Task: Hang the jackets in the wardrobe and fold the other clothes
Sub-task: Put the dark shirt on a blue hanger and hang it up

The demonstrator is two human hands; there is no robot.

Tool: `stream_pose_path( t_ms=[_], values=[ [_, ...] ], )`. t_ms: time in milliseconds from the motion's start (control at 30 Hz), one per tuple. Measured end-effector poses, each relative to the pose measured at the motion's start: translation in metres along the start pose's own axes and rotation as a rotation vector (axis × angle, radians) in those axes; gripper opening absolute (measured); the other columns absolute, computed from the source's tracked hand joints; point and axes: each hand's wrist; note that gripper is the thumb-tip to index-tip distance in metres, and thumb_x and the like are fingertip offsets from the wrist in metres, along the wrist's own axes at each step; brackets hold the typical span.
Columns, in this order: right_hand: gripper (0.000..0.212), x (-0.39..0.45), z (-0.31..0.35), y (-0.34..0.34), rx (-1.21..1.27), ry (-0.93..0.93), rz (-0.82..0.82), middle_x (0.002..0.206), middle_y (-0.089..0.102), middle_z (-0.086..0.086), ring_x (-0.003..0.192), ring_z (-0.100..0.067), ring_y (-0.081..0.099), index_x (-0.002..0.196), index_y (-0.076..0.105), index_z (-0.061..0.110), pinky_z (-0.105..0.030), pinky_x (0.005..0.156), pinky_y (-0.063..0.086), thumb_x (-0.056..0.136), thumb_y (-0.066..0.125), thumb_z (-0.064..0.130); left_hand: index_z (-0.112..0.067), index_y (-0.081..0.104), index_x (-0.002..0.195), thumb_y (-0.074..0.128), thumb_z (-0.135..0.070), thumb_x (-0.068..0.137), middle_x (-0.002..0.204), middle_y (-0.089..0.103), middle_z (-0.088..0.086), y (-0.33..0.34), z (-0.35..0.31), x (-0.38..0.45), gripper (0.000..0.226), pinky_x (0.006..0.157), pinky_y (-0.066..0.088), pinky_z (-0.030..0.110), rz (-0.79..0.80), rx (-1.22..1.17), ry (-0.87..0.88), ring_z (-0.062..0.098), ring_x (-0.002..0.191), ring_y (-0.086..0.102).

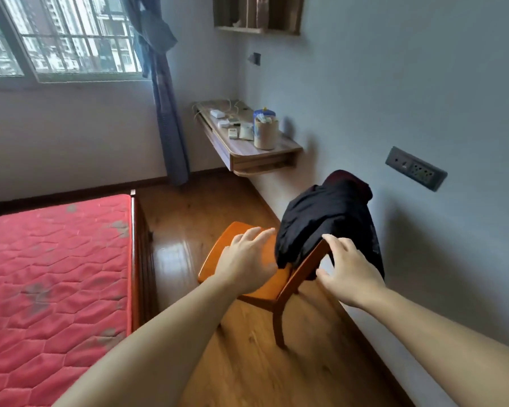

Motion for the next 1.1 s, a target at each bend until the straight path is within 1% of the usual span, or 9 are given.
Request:
stream_pose_path(
  t_ms=[267, 400, 500, 600, 667, 767, 900, 1000, 1100],
  values=[
    [0.071, 0.108, -0.109, -0.009, 0.097, 0.121, 0.006, 0.148, 0.03, 0.0, 0.123, -0.026, 0.048, 0.147, 0.018, 0.031, -0.042, 0.087, 0.051, 0.088, 0.054, 0.044, -0.039, 0.024, 0.149, 0.055, -0.046, 0.087, 0.156, 0.029, -0.005, 0.048, -0.057, 0.135, 0.07, 0.108, 0.038, 0.043, 0.063, 0.003, 0.047, 0.024, 0.142, 0.027],
    [0.073, 0.163, -0.159, 0.006, 0.178, 0.213, 0.071, 0.148, 0.031, -0.002, 0.125, -0.029, 0.046, 0.146, 0.019, 0.031, -0.044, 0.091, 0.048, 0.084, 0.056, 0.044, -0.034, 0.023, 0.151, 0.057, -0.041, 0.087, 0.156, 0.028, -0.004, 0.087, -0.084, 0.196, 0.072, 0.098, 0.042, 0.032, 0.186, -0.133, -0.034, 0.021, 0.137, 0.035],
    [0.081, 0.198, -0.186, 0.025, 0.266, 0.303, 0.15, 0.149, 0.031, -0.007, 0.131, -0.032, 0.041, 0.148, 0.019, 0.027, -0.046, 0.101, 0.043, 0.081, 0.061, 0.044, -0.033, 0.016, 0.153, 0.062, -0.044, 0.085, 0.156, 0.027, 0.0, 0.119, -0.102, 0.233, 0.082, 0.086, 0.036, 0.025, 0.322, -0.233, -0.138, 0.022, 0.135, 0.038],
    [0.098, 0.224, -0.2, 0.044, 0.325, 0.378, 0.234, 0.154, 0.027, -0.01, 0.138, -0.034, 0.032, 0.152, 0.012, 0.022, -0.048, 0.109, 0.035, 0.075, 0.069, 0.042, -0.035, 0.005, 0.153, 0.07, -0.045, 0.079, 0.156, 0.023, 0.005, 0.143, -0.111, 0.256, 0.1, 0.087, 0.037, 0.028, 0.429, -0.271, -0.235, 0.028, 0.137, 0.034],
    [0.102, 0.237, -0.204, 0.053, 0.347, 0.39, 0.275, 0.151, 0.033, -0.01, 0.136, -0.034, 0.036, 0.151, 0.016, 0.022, -0.049, 0.108, 0.036, 0.068, 0.07, 0.045, -0.038, -0.002, 0.152, 0.073, -0.042, 0.076, 0.156, 0.02, 0.006, 0.153, -0.112, 0.265, 0.107, 0.089, 0.041, 0.032, 0.476, -0.235, -0.244, 0.032, 0.135, 0.035],
    [0.065, 0.249, -0.208, 0.062, 0.34, 0.361, 0.249, 0.129, 0.057, -0.006, 0.119, -0.034, 0.053, 0.137, 0.043, 0.028, -0.045, 0.099, 0.044, 0.075, 0.062, 0.036, -0.04, -0.007, 0.151, 0.072, -0.035, 0.077, 0.154, 0.021, 0.004, 0.163, -0.106, 0.269, 0.108, 0.087, 0.046, 0.033, 0.493, -0.178, -0.212, 0.032, 0.127, 0.044],
    [0.022, 0.257, -0.22, 0.052, 0.298, 0.291, 0.152, 0.1, 0.069, -0.004, 0.095, -0.032, 0.062, 0.101, 0.068, 0.024, -0.037, 0.081, 0.051, 0.086, 0.055, 0.017, -0.042, -0.005, 0.151, 0.076, -0.037, 0.076, 0.151, 0.025, 0.005, 0.162, -0.096, 0.279, 0.111, 0.084, 0.044, 0.031, 0.477, -0.235, -0.207, 0.031, 0.124, 0.046],
    [0.015, 0.258, -0.22, 0.029, 0.36, 0.206, 0.123, 0.069, 0.061, -0.006, 0.072, -0.028, 0.058, 0.075, 0.061, 0.011, -0.033, 0.062, 0.042, 0.087, 0.053, 0.013, -0.047, -0.004, 0.149, 0.082, -0.045, 0.069, 0.152, 0.019, 0.005, 0.157, -0.096, 0.288, 0.118, 0.09, 0.04, 0.03, 0.507, -0.292, -0.168, 0.03, 0.131, 0.04],
    [0.021, 0.263, -0.196, -0.007, 0.447, 0.06, 0.075, 0.059, 0.047, -0.01, 0.058, -0.019, 0.043, 0.068, 0.05, 0.003, -0.032, 0.056, 0.033, 0.087, 0.052, 0.012, -0.047, -0.001, 0.149, 0.086, -0.051, 0.058, 0.153, 0.019, 0.0, 0.152, -0.104, 0.295, 0.126, 0.105, 0.039, 0.038, 0.516, -0.359, -0.113, 0.027, 0.137, 0.031]
  ],
)
Point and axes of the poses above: each hand's wrist, its own x-axis towards the middle knuckle, its own y-axis out of the palm, z = x × y
